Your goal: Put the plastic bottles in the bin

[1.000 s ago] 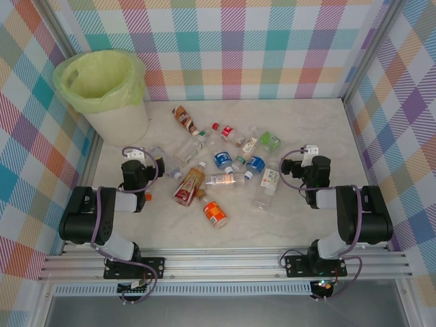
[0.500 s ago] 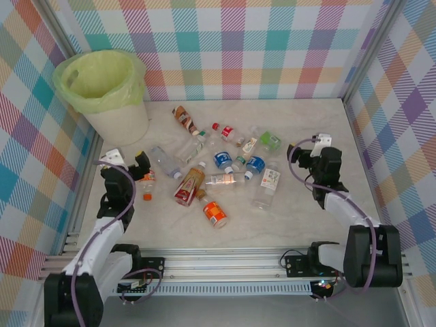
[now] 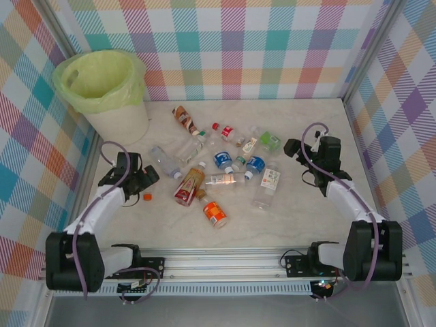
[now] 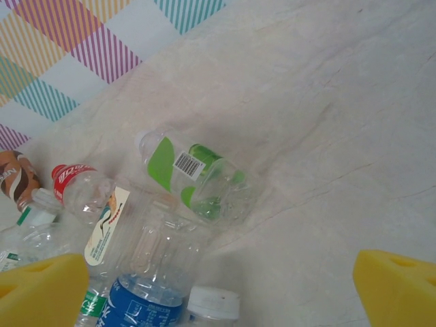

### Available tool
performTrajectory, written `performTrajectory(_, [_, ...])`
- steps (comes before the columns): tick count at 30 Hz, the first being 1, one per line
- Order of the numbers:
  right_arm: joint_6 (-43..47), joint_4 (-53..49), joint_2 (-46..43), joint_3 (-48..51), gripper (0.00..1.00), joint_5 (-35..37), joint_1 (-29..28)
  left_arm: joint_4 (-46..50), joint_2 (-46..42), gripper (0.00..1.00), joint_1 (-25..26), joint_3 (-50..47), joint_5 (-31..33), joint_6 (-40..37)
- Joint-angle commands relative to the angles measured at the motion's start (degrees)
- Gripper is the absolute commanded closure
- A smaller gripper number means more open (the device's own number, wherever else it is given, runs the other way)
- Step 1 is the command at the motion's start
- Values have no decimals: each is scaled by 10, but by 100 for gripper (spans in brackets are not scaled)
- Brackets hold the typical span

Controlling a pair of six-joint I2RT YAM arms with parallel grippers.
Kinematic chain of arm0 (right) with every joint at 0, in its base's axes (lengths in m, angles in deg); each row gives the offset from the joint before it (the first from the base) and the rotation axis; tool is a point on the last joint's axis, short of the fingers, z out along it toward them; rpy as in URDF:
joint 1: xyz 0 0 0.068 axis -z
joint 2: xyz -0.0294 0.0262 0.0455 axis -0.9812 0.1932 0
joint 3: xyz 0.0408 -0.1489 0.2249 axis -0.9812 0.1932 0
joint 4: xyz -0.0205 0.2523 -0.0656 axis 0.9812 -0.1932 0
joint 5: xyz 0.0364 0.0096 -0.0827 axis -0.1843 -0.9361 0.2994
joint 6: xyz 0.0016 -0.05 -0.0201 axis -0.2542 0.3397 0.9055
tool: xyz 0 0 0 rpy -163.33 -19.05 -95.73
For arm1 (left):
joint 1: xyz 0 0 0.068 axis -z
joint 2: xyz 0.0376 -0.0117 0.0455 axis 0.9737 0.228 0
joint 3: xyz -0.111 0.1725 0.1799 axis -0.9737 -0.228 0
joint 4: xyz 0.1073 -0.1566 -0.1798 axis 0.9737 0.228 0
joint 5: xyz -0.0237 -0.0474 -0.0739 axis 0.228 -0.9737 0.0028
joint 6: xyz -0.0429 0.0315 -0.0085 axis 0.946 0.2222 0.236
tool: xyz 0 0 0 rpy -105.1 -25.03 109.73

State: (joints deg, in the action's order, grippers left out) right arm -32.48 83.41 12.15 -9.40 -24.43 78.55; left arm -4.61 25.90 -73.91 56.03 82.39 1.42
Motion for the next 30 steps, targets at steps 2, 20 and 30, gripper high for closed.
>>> performTrajectory(2, [-27,2,0,-9,0,-28,3,24,62,0,4,46,-30,-20])
performTrajectory(20, [-11,-1,-28,3,0,-32,3,-1,224,23,3,132,-2,-116])
performTrajectory(30, [-9,-5,-37,0,0,-32,3,-9,252,43,3,139,-13,-130])
